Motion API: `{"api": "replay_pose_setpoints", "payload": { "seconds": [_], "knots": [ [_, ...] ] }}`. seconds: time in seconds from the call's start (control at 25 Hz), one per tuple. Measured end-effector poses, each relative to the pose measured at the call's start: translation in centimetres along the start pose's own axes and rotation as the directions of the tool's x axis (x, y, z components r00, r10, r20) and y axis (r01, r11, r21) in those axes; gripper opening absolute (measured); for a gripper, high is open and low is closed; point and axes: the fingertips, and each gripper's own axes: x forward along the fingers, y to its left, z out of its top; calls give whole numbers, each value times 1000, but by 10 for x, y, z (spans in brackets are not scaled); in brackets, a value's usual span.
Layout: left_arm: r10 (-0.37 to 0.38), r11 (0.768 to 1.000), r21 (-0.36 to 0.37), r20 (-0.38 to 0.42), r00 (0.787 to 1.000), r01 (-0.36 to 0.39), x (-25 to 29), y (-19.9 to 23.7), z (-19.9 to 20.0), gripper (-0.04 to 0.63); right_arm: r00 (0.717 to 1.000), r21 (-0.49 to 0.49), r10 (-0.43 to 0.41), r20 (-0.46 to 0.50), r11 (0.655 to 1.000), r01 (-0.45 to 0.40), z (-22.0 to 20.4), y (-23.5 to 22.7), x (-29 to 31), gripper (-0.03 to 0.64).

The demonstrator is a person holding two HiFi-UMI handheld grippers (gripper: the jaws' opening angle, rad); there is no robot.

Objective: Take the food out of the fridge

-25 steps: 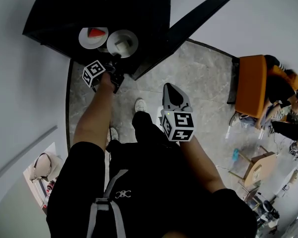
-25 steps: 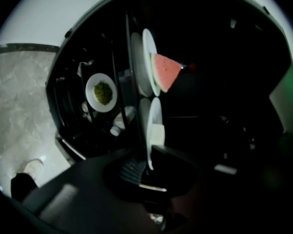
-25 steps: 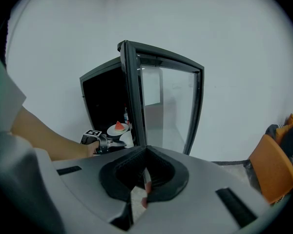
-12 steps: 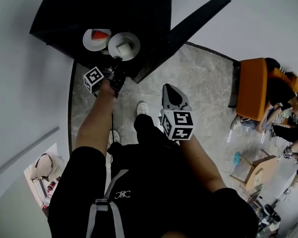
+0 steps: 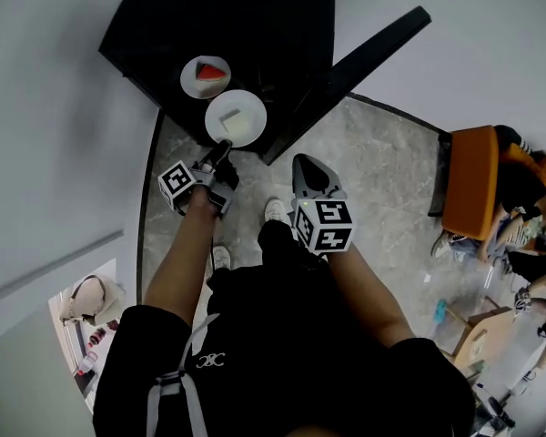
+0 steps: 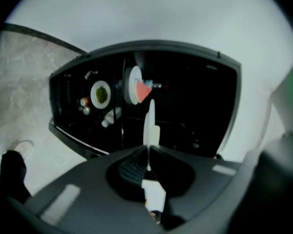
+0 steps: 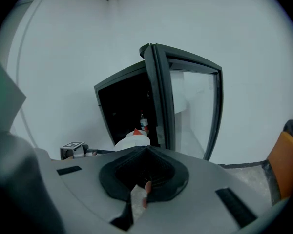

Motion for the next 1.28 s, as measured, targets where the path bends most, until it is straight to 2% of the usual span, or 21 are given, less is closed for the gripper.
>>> {"api": "replay_pose_setpoints", "payload": {
  "seconds": [0.36,0.56,0.76,1.08,1.16,1.28],
  "knots": [
    [3,999,54,80,997,-7,-102,-96,10,6,988,-17,150,32,989,-149,27,70,21,-6],
    [73,993,83,144,987,-86,-146,-142,31,6,971,-10,232,57,973,-232,49,103,38,-6],
    [-8,995,96,162,987,-8,-160,-193,31,6,961,-32,267,74,964,-266,64,118,40,-6],
    [-109,987,128,133,985,92,-153,-257,20,6,950,-80,297,95,954,-290,83,125,39,-6],
    [-123,985,139,147,981,103,-150,-268,26,6,947,-72,305,96,951,-299,86,123,39,-6],
    [-116,985,147,174,978,91,-135,-282,55,7,946,-62,313,88,949,-308,96,119,53,-6]
  ]
}}
